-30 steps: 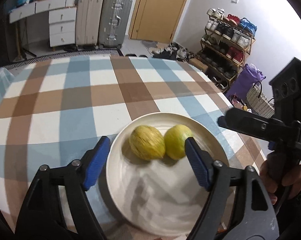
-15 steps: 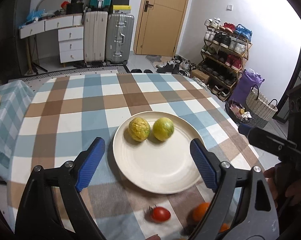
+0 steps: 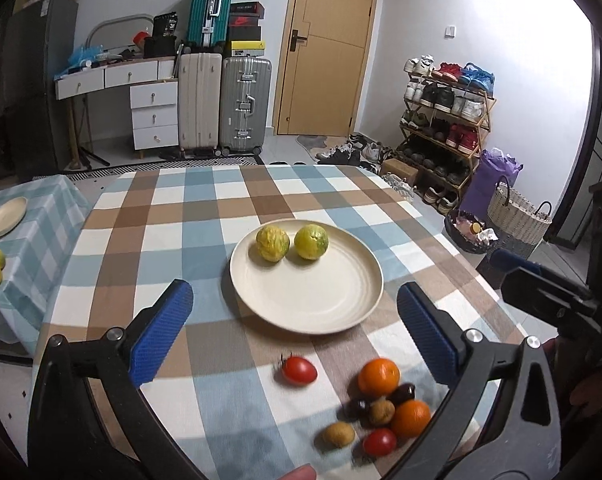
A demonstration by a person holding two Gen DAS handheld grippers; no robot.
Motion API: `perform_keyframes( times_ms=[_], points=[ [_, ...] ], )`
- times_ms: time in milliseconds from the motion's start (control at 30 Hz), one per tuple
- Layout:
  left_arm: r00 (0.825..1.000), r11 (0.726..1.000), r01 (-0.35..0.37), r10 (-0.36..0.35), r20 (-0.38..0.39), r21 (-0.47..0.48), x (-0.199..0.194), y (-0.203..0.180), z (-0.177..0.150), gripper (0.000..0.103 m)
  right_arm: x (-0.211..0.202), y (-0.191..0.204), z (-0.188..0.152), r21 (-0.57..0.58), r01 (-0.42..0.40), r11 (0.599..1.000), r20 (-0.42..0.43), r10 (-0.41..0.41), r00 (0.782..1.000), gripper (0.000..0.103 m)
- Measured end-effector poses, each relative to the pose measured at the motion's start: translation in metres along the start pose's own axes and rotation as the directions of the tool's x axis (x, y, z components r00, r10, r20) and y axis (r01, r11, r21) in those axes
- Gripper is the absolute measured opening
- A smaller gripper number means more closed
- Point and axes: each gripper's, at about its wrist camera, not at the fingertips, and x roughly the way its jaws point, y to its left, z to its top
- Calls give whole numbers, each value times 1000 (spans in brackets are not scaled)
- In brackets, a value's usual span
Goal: Organize fruits
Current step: 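Withdraw both open tools from the plate toward the remaining fruits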
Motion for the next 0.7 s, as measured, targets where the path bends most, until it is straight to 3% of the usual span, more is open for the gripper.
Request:
perform_keyframes(
  times_ms=[333,700],
  points=[
    [998,1000,19,-20,-52,-22,-15,-1,-37,102,-20,19,-30,-53,42,998,-6,-43,999,103],
    [975,995,76,-87,-207,-61,27,6,-82,102,-15,25,-70,-107,87,991,-66,-94,993,103]
  ],
)
